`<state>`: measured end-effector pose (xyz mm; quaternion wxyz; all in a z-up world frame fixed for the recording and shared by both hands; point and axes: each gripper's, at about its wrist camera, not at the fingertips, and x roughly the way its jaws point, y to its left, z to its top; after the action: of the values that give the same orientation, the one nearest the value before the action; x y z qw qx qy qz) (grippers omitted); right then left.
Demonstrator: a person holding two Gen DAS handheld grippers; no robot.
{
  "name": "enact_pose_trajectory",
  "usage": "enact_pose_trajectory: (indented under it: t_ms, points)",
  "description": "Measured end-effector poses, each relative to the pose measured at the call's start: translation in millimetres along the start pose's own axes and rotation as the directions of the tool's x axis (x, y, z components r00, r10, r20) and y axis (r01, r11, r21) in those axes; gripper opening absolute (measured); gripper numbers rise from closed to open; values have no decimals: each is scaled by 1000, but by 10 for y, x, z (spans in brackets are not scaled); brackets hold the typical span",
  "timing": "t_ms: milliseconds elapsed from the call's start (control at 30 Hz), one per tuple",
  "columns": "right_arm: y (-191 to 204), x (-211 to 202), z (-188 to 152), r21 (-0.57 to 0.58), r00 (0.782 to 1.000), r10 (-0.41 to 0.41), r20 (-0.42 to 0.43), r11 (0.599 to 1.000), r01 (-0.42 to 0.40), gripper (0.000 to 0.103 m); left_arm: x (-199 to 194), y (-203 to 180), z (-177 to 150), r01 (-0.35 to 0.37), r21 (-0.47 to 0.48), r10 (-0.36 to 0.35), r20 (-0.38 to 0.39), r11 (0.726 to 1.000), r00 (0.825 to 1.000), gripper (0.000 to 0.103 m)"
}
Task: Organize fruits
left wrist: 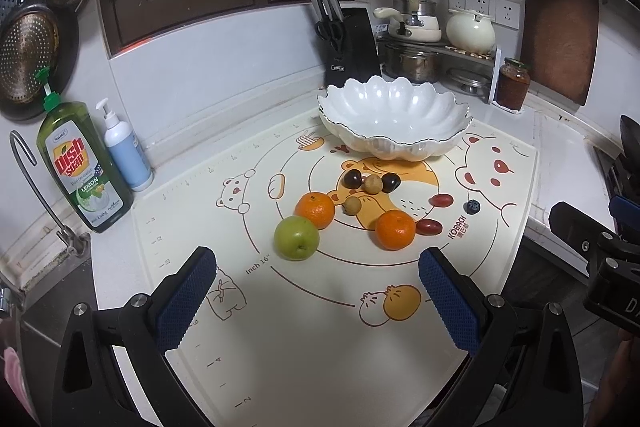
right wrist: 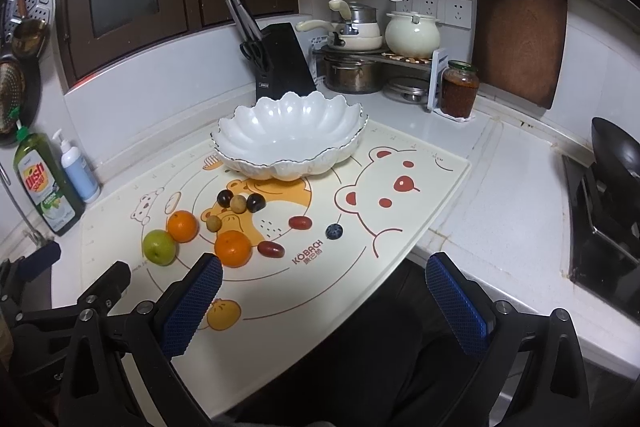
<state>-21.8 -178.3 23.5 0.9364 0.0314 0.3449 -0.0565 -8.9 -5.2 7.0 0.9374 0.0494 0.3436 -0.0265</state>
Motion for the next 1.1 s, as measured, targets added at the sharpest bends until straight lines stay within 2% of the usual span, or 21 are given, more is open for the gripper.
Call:
enact_pose_trajectory:
  t_ms: [1100]
  points:
    - [-27,-5,-16,5,1000,7,3,1000,-7,103,-28,-12,-20,1,1,-1,-3,1000,1000,103]
